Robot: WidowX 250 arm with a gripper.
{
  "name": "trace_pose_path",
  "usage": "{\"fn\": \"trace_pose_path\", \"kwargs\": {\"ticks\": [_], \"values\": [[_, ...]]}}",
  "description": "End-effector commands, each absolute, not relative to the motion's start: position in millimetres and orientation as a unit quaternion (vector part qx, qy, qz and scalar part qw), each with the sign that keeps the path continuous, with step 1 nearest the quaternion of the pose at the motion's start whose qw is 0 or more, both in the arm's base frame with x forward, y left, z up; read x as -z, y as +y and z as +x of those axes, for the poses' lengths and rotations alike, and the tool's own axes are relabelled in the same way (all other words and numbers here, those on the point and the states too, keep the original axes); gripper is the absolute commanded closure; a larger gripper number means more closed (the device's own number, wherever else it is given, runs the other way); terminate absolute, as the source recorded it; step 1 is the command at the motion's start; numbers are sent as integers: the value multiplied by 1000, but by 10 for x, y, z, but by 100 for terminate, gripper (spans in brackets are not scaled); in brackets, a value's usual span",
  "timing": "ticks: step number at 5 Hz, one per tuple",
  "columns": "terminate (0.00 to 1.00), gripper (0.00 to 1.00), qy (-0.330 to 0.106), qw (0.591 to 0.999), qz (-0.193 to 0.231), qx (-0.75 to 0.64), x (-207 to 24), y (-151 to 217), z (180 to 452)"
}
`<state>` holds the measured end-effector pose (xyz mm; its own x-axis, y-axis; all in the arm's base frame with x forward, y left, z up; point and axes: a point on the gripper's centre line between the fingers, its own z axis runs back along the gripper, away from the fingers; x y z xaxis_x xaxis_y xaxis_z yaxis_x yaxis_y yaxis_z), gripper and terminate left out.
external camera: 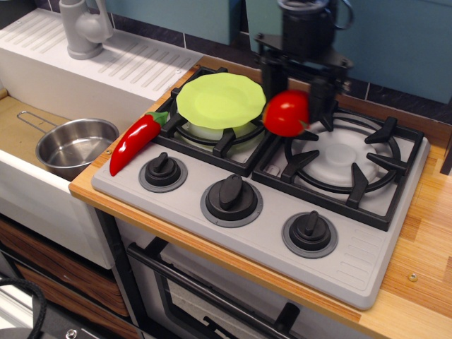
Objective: Put tomato on plate and redpepper in pot or pan in sink
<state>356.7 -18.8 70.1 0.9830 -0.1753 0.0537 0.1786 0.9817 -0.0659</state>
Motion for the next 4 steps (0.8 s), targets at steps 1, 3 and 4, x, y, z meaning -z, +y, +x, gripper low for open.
{"fn": "trace_pose_path", "kwargs": {"ticks": [1,3,4], "values": [[0,100,-80,990,-36,113,-999,131,3710],[0,100,-84,987,-45,132,-971,394,3808],[0,100,-89,985,-51,142,-937,494,3859]]}}
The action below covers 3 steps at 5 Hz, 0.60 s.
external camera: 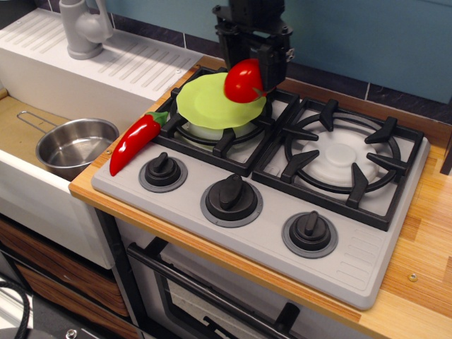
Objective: Put tomato on plate and redpepper in pot or pan in sink
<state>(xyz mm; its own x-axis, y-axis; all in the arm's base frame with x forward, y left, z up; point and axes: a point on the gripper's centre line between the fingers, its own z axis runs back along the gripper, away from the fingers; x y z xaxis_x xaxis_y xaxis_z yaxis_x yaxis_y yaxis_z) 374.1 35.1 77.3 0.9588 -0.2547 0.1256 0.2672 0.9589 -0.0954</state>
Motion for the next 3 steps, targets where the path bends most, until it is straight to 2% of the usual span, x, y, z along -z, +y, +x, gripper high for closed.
{"fn": "trace_pose_path", "kwargs": {"ticks": [1,2,3], "values": [[0,100,-85,984,-55,146,-917,554,3918],[0,100,-84,984,-56,150,-891,622,3982],[0,0,-80,983,-55,155,-906,637,3983]]}}
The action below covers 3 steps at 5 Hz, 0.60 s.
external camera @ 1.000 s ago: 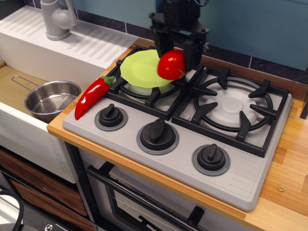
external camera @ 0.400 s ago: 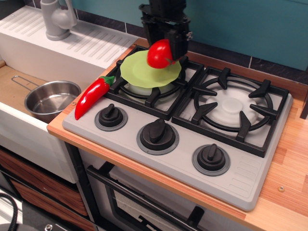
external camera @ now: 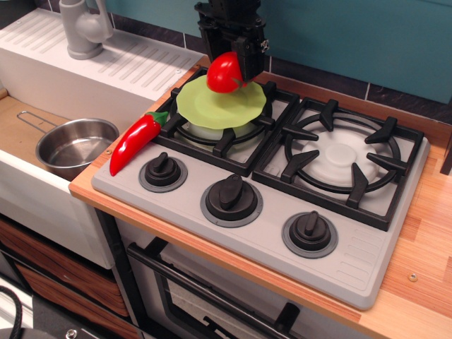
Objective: Put tomato on plate and redpepper in pot or pan in sink
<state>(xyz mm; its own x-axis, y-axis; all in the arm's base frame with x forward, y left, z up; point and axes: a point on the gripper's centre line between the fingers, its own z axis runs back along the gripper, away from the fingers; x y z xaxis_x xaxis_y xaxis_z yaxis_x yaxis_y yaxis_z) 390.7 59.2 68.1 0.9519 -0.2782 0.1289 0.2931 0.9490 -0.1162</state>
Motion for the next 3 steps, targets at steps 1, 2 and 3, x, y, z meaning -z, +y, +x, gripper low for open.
{"fn": "trace_pose_path", "kwargs": {"ticks": [1,2,3], "values": [[0,0,-73,985,-47,149,-925,563,3945],[0,0,-72,985,-49,147,-948,509,3903],[0,0,-66,986,-49,143,-1024,441,3835]]}}
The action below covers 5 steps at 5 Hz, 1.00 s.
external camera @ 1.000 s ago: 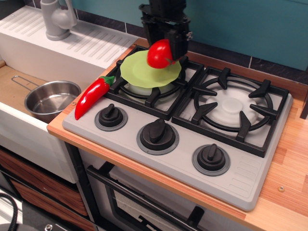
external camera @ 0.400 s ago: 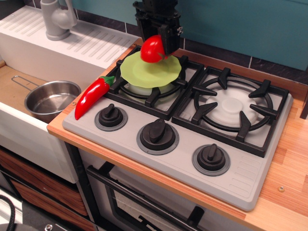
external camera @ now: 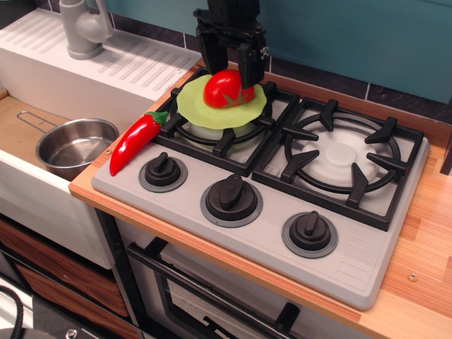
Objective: Put tomato on plate and redpepper in pot or pan in sink
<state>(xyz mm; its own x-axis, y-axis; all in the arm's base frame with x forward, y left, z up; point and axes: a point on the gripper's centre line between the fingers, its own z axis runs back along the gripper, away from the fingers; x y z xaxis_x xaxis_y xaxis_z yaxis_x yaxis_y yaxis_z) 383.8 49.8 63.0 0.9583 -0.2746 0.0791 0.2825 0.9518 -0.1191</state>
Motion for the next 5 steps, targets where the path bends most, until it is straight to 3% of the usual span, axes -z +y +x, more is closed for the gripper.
{"fn": "trace_pose_path", "kwargs": {"ticks": [1,3,5], "values": [[0,0,-58,987,-51,143,-1129,421,3774],[0,0,-43,987,-44,146,-1395,458,3652],[0,0,-18,986,-74,146,-1424,653,3514]]}}
